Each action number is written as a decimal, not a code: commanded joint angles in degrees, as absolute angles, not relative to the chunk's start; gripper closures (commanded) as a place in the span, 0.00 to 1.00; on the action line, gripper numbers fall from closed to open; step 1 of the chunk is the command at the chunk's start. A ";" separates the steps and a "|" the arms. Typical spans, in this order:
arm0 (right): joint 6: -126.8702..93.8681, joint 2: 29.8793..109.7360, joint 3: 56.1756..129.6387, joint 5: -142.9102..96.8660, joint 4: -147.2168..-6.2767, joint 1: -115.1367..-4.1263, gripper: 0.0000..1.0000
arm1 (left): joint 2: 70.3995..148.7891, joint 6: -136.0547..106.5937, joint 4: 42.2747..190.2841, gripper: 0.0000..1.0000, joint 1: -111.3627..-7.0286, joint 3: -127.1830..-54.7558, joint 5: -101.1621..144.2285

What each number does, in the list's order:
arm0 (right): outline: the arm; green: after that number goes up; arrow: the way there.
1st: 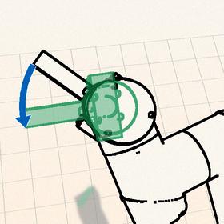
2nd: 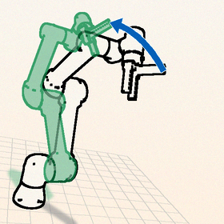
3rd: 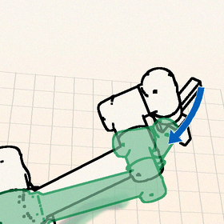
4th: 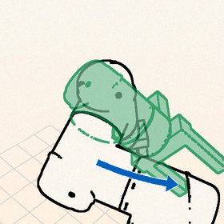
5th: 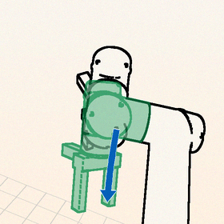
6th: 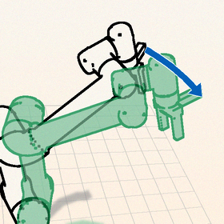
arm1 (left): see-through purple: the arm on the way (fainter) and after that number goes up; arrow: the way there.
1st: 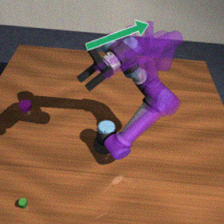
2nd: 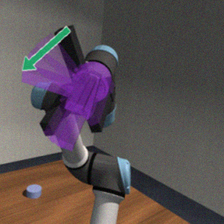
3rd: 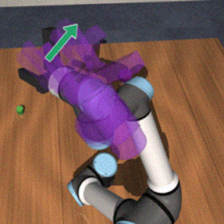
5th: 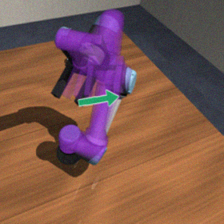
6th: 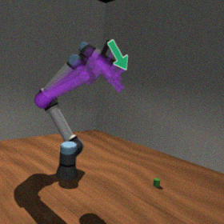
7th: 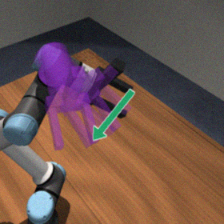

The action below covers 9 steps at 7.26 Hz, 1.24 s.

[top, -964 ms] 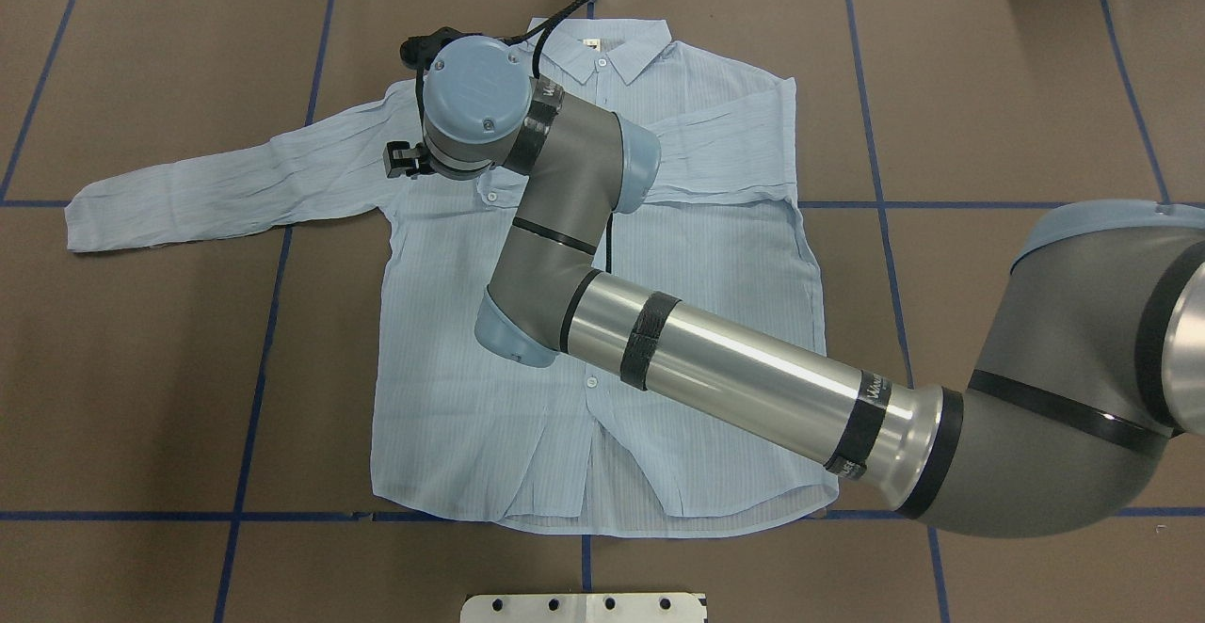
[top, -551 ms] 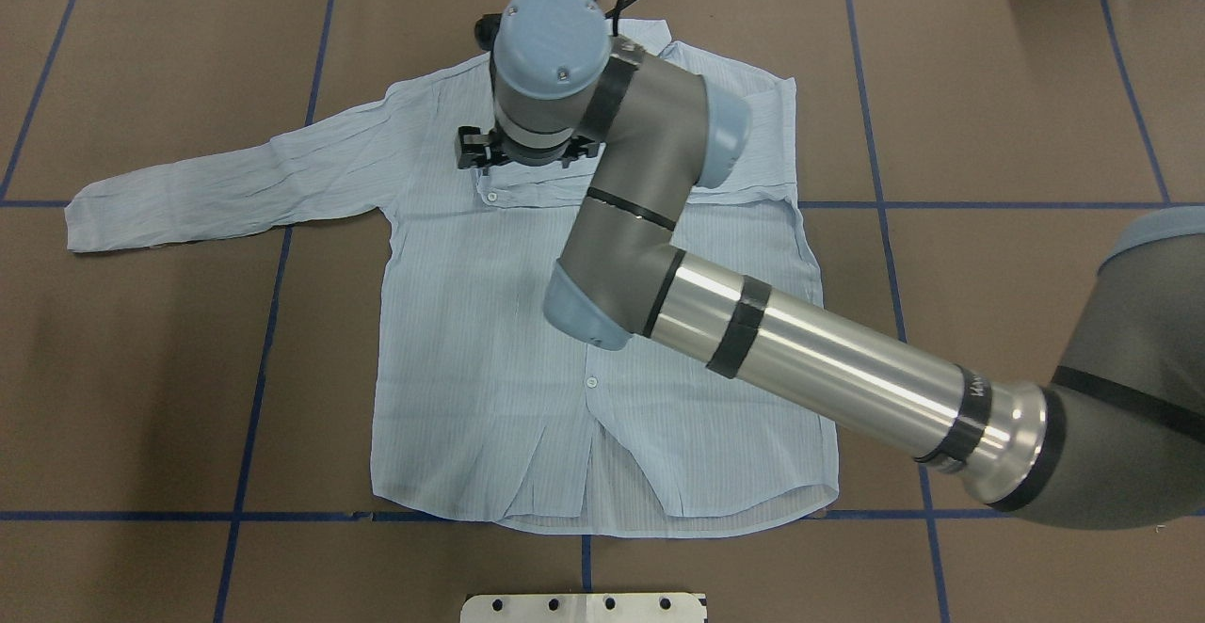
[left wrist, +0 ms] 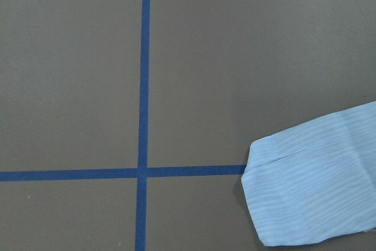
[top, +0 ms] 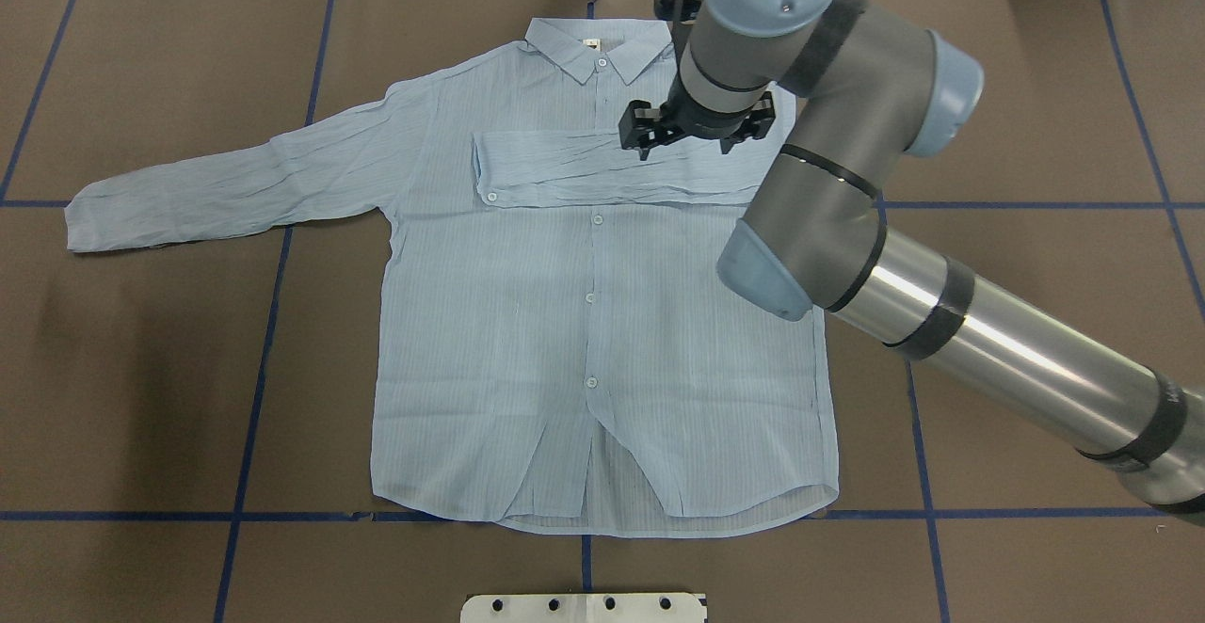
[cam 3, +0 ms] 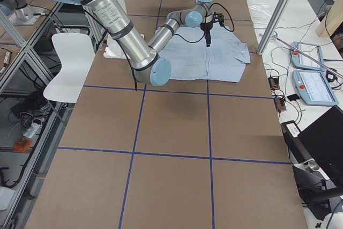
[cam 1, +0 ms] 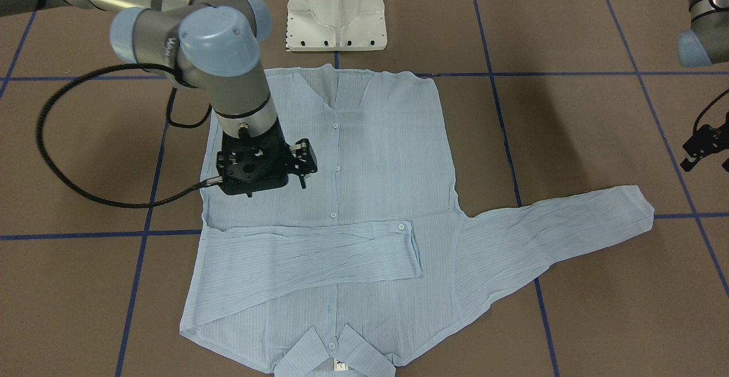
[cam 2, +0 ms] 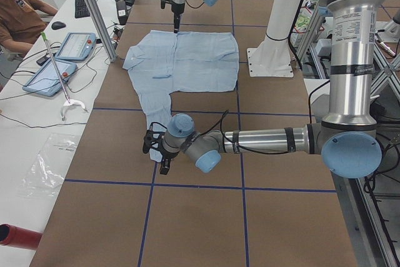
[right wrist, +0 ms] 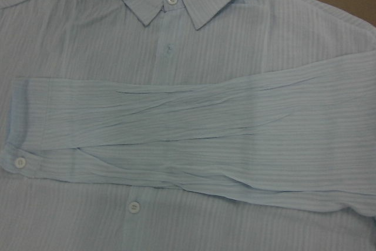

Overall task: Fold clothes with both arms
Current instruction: 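Release the sleeve on the shirt and raise the right gripper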

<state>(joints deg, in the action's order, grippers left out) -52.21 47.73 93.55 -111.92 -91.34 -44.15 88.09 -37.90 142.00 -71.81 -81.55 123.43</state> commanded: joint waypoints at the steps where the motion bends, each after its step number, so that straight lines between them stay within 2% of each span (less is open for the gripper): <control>1: -45.81 53.42 100.10 -114.16 -95.45 -47.63 0.00 | 92.87 -38.94 146.69 0.01 -68.92 -74.82 122.34; 4: -45.61 54.05 100.11 -115.84 -95.10 -48.25 0.00 | 96.94 -38.85 146.78 0.05 -64.51 -70.23 122.26; 9: -45.62 54.84 100.37 -116.28 -94.92 -48.25 0.00 | 98.53 -38.23 146.60 0.37 -64.25 -66.80 121.47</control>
